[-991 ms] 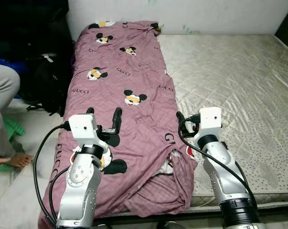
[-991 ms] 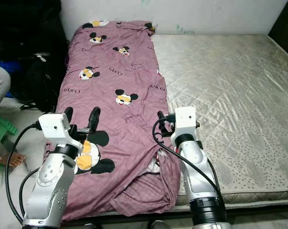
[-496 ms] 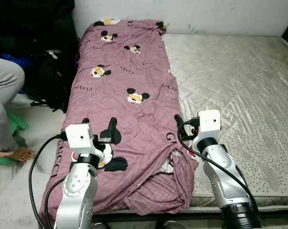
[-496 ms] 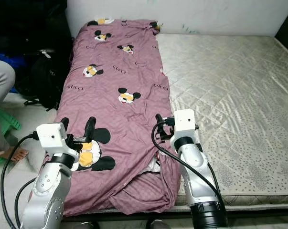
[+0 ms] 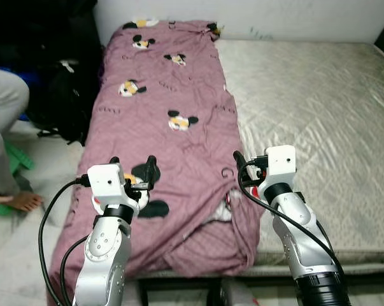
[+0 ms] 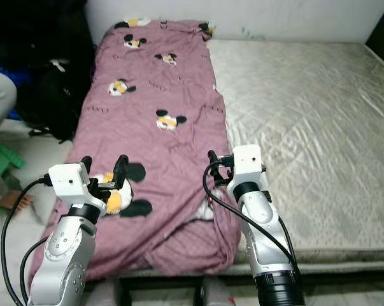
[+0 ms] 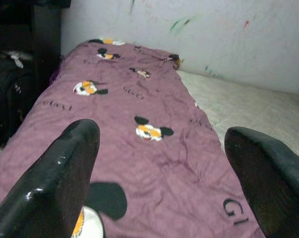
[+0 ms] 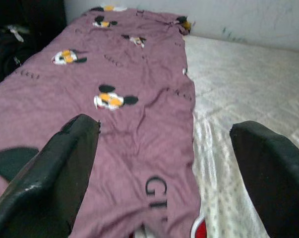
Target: Clean up the room
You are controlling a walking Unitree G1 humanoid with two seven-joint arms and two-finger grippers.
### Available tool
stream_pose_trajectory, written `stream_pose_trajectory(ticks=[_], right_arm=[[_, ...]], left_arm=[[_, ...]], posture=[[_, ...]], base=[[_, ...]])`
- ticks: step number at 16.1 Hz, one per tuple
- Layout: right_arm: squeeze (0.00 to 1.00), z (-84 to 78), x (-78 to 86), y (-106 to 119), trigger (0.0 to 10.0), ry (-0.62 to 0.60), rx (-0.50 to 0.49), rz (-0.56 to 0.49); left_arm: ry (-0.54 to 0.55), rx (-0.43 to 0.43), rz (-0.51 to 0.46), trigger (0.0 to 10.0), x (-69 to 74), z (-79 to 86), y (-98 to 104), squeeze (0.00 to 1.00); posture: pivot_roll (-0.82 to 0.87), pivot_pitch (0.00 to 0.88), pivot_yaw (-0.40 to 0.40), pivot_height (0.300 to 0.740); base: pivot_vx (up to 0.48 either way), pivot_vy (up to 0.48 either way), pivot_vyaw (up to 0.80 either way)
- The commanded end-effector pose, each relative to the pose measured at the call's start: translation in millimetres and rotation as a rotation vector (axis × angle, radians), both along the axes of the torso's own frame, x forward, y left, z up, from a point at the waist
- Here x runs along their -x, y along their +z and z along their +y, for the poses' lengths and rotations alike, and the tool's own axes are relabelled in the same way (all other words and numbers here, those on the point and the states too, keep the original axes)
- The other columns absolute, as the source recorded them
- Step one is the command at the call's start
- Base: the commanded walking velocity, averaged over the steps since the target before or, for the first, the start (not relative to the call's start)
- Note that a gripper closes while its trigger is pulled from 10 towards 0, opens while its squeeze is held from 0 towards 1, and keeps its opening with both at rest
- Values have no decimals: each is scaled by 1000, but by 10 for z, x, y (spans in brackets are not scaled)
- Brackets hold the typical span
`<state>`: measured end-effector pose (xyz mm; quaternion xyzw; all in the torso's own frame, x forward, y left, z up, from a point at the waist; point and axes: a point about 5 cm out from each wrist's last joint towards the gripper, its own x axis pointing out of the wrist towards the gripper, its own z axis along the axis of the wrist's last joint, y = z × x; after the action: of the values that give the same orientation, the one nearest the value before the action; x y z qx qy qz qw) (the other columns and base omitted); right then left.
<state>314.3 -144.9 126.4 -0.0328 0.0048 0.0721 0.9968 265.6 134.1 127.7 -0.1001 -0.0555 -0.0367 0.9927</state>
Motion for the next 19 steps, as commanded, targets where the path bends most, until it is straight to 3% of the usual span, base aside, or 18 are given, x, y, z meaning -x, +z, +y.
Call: stream_pose_trajectory(ticks=[1, 12, 16, 19], right_arm=[[0, -21, 14, -12, 10000, -2, 2, 9], [0, -4, -5, -31, 10000, 10, 21, 21], [0, 6, -7, -45, 10000, 21, 40, 27], [0, -2, -16, -96, 10000, 36, 88, 54]], left_arm=[[6, -2, 3, 10000, 8, -1, 4, 0], [-12, 9, -3, 10000, -10, -31, 17, 0], [-10, 7, -3, 10000, -7, -30, 19, 0], [59, -12, -17, 10000, -18, 15, 39, 0]], posture=[[-19, 175, -34, 630], [-19, 172, -37, 630], [-18, 169, -39, 586], [-23, 165, -48, 552]], base=[[0, 0, 0], [0, 0, 0], [0, 0, 0], [0, 0, 0]])
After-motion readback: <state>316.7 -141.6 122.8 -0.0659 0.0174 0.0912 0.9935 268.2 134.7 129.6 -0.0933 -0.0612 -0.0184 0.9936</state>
